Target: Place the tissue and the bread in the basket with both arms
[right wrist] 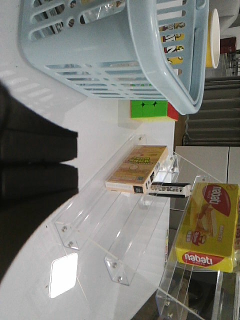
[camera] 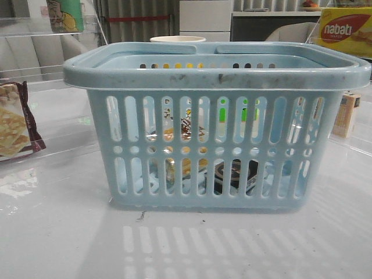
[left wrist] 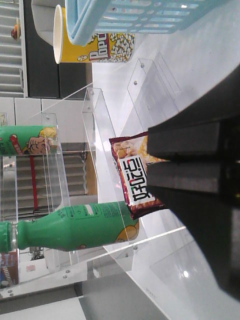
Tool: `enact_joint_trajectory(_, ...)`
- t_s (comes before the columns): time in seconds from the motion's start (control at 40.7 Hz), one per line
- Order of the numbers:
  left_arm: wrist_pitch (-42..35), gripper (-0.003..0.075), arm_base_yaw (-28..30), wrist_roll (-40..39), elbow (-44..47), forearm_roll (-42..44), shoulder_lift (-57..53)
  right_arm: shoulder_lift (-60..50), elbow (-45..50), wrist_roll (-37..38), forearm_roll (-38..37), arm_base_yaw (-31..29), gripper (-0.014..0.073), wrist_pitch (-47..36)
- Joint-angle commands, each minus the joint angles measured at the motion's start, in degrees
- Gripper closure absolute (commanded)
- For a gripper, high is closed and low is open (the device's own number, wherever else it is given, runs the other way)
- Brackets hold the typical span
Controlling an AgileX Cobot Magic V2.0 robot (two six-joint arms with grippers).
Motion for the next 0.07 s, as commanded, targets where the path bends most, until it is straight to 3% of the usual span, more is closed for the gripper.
enact_joint_trajectory(0.0, -5.01, 0.0629, -0.39, -0.04, -0.08, -0.44, -0.93, -1.0, 0.08, -0.28, -0.08, -0.38, 0.0538, -5.43)
enact_joint_trajectory(0.049, -5.01, 0.0629, -0.39, -0.04, -0.08, -0.44, -0.93, -1.0, 0.08, -0.28, -0.08, -0.38, 0.0538, -5.43)
